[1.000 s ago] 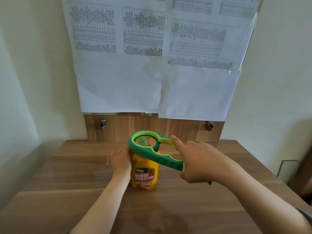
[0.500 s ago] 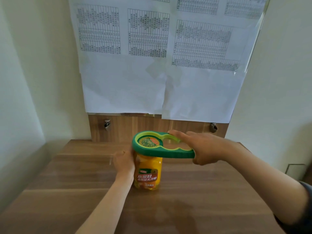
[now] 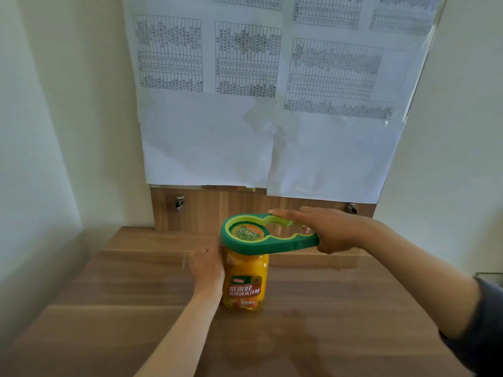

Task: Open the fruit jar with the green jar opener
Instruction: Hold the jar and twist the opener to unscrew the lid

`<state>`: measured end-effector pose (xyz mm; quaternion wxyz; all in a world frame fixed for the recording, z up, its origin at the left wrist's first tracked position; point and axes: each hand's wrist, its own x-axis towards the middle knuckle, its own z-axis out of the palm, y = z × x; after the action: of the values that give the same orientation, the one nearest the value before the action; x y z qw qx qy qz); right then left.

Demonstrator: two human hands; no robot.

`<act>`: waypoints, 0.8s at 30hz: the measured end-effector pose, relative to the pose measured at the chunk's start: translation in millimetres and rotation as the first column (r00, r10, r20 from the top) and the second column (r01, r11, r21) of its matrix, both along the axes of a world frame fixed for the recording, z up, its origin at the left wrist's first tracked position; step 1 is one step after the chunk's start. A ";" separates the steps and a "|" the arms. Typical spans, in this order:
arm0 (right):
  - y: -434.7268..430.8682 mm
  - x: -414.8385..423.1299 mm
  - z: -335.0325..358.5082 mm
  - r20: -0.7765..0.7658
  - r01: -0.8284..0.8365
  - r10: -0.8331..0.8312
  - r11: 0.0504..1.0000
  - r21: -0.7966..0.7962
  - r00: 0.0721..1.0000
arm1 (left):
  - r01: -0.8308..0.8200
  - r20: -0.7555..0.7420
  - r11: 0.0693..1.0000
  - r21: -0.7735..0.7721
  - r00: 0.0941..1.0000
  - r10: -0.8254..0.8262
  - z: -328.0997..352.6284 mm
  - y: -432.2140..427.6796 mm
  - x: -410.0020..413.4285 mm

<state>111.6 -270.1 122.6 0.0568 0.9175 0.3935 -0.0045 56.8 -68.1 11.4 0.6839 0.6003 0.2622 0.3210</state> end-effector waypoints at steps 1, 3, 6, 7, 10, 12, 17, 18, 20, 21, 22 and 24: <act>-0.2 0.5 0.0 0.001 -0.007 0.006 1.000 0.010 1.000 | 0.011 0.014 1.000 -0.015 1.000 -0.011 -0.3 -0.1 -0.5; -1.3 1.4 0.1 0.003 -0.019 0.019 0.999 0.035 1.000 | 0.025 0.020 1.000 -0.011 0.999 -0.025 -2.1 -0.1 0.0; -3.1 3.0 0.9 0.013 -0.031 0.030 0.998 0.056 0.999 | 0.004 -0.013 1.000 -0.004 1.000 -0.004 -2.9 1.0 0.1; -3.6 3.7 1.6 0.011 -0.033 0.032 0.998 0.062 0.999 | -0.002 -0.024 1.000 0.005 1.000 0.002 -3.2 1.4 -0.2; -5.1 5.0 4.2 0.003 -0.043 0.043 0.996 0.078 0.999 | 0.027 -0.068 0.997 0.065 0.997 -0.022 -5.9 3.3 -1.8; -6.0 5.5 5.4 0.002 -0.055 0.055 0.994 0.099 0.998 | 0.032 -0.069 0.997 0.074 0.997 -0.027 -6.7 4.5 -3.3; -7.6 4.4 8.2 -0.011 -0.062 0.065 0.985 0.158 0.998 | -0.003 -0.038 0.997 0.076 0.999 0.006 -1.2 -2.2 -5.6; -8.1 4.5 8.7 -0.017 -0.056 0.060 0.984 0.170 0.998 | -0.009 -0.032 0.998 0.066 0.999 0.011 -1.0 -3.0 -5.3; -9.6 5.1 9.5 -0.042 -0.032 0.040 0.981 0.193 0.998 | -0.006 -0.025 1.000 0.025 1.000 0.007 0.5 -4.7 -7.5; -10.5 4.9 9.7 -0.060 -0.015 0.028 0.978 0.208 0.998 | -0.015 -0.028 1.000 0.000 1.000 0.015 0.8 -5.0 -8.2; -11.7 4.3 9.7 -0.079 0.000 0.018 0.975 0.224 0.997 | -0.030 -0.020 0.999 -0.025 0.999 0.030 0.3 -5.1 -8.3; -14.9 3.5 9.1 -0.133 0.031 0.005 0.962 0.270 0.991 | -0.064 0.004 0.997 -0.040 0.998 0.065 0.4 -7.0 -8.4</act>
<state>115.1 -285.0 131.7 -0.0956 0.9169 0.3873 -0.0120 48.3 -75.2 11.8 0.6857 0.5770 0.2858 0.3393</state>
